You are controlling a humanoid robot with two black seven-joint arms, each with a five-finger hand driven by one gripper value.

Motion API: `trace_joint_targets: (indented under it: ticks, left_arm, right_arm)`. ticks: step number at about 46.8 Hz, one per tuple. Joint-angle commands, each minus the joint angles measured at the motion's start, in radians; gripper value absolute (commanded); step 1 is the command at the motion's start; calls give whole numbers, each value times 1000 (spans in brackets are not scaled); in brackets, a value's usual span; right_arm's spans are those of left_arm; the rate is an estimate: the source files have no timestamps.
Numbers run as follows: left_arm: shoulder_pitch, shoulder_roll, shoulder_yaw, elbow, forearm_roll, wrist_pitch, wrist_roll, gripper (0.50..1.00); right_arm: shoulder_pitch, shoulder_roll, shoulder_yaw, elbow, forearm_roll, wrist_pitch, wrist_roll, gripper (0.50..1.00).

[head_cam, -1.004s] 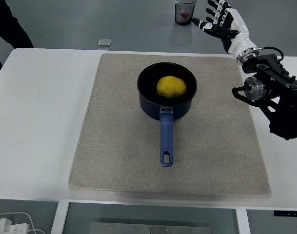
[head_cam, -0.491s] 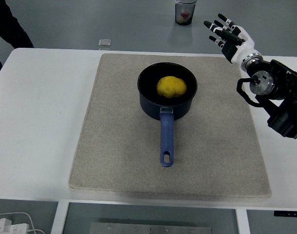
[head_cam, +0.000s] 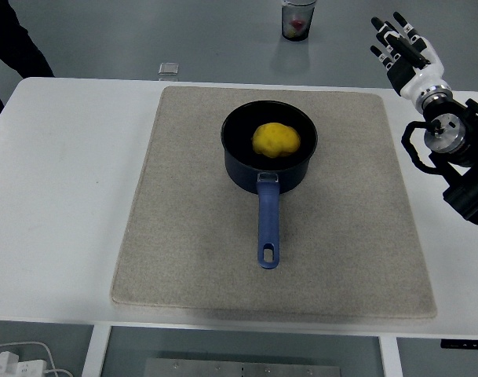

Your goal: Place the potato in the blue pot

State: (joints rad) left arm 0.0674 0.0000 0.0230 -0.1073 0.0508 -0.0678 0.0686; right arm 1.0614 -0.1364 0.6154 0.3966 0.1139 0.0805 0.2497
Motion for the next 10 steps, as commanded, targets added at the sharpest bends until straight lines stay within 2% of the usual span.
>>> trace_joint_targets:
  ticks: [1, 5, 10]
  left_arm:
    - [0, 0, 0, 0, 0, 0, 0, 996]
    - [0, 0, 0, 0, 0, 0, 0, 996]
    - [2, 0, 0, 0, 0, 0, 0, 996]
  right_arm:
    - [-15, 0, 1, -1, 0, 19, 6, 928]
    - [-31, -2, 1, -1, 0, 38, 23, 928]
    - [-44, 3, 3, -2, 0, 41, 69, 928]
